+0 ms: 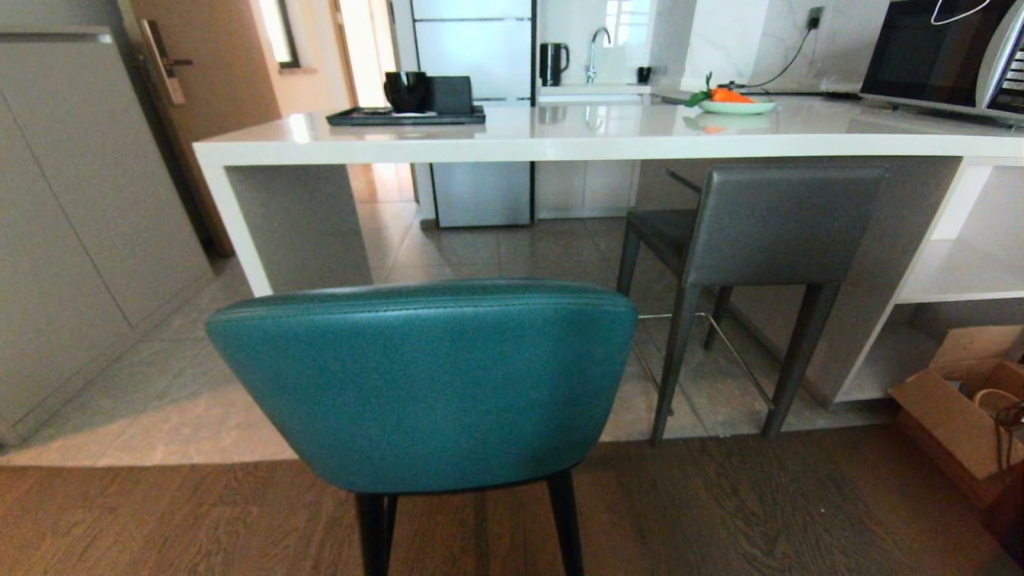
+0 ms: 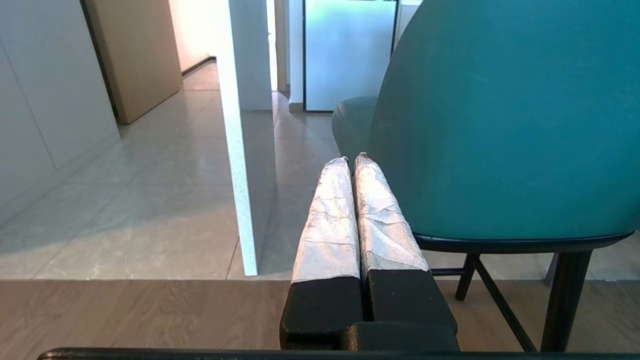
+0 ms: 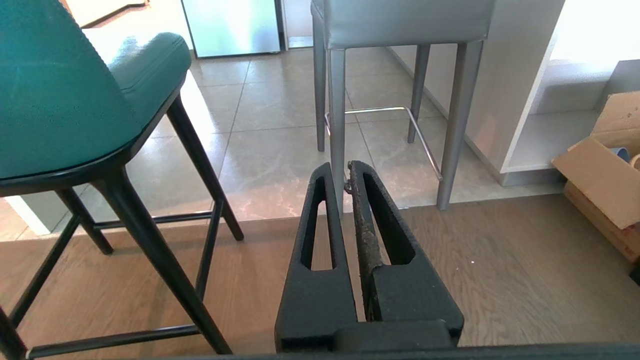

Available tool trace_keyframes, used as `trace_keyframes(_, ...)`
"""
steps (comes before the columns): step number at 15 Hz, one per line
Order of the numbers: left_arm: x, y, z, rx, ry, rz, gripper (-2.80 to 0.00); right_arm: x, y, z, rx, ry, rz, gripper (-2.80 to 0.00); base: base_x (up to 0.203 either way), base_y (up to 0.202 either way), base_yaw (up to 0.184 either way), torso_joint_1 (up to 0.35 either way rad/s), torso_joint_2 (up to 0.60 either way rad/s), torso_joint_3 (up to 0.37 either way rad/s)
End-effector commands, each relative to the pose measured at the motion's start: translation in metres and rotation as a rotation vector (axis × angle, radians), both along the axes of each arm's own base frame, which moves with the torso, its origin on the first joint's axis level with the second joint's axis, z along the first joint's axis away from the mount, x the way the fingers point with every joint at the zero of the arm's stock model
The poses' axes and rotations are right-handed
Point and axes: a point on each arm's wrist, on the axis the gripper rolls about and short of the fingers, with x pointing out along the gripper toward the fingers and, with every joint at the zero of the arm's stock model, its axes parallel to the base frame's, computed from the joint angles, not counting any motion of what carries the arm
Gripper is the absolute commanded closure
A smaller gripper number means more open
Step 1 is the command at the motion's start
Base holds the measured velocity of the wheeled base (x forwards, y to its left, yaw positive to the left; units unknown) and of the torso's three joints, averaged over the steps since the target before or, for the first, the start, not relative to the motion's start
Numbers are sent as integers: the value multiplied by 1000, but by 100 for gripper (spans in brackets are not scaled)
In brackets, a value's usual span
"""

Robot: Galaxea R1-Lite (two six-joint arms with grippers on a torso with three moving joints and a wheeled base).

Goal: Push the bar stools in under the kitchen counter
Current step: Push the blue chair back under the dining table

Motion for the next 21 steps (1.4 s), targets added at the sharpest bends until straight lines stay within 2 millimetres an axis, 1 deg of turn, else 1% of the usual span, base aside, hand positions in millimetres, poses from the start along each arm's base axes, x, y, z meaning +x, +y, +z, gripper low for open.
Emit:
trace_keyframes(1,4,0,-11,-1,40,-1,0,2,0,-6,-1,22,0,0,0,0,0,0,0,0)
trace_keyframes(21,4,0,-11,-19,40,-3,0,2,0,-6,4,19,0,0,0,0,0,0,0,0)
